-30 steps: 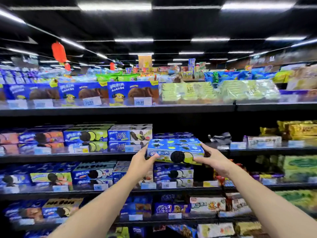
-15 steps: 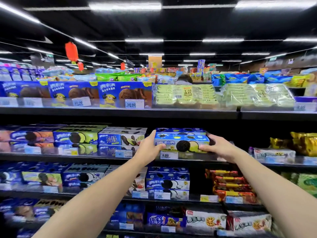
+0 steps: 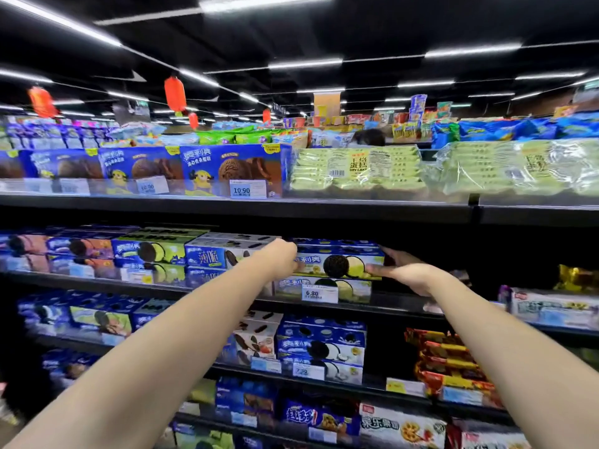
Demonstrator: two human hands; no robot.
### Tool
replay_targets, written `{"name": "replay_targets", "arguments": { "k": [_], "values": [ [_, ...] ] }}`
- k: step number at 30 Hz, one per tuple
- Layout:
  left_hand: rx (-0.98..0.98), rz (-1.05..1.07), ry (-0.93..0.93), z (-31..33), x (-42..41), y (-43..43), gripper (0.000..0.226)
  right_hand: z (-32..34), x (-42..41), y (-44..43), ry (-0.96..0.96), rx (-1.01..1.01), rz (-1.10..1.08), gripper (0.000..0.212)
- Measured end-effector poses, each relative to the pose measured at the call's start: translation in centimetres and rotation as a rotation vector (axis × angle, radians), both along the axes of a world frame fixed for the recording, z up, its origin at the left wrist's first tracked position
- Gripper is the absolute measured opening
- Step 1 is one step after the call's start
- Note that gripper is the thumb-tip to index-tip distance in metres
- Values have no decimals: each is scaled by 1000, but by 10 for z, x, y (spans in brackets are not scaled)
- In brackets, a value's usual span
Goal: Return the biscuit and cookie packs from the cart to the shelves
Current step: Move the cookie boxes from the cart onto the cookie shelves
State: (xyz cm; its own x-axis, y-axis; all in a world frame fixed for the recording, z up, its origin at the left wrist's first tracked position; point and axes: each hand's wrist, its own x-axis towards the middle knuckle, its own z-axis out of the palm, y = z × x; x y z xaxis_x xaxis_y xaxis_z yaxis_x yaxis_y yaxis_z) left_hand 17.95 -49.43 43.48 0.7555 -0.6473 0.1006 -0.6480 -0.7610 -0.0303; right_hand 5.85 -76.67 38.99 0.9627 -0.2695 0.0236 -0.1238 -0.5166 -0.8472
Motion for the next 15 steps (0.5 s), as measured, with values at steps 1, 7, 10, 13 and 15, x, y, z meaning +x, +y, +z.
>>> {"name": "replay_targets", "arguments": {
  "k": [1, 7, 10, 13, 15],
  "values": [
    [73, 17, -42, -2, -1, -2, 35, -2, 1, -1, 10, -9, 1, 100],
    [119, -65, -200, -12, 7, -17, 78, -1, 14, 4, -32, 504, -27, 104],
    [-7, -190, -254, -24, 2, -30, 84, -2, 32, 6, -80, 689, -106, 81],
    [-46, -254, -357, -44, -8, -37, 89, -9, 43, 7, -60, 711, -70, 71],
    [-53, -265, -436, -58, -11, -38, 90, -14, 46, 7, -23, 711, -7, 71]
  ]
}}
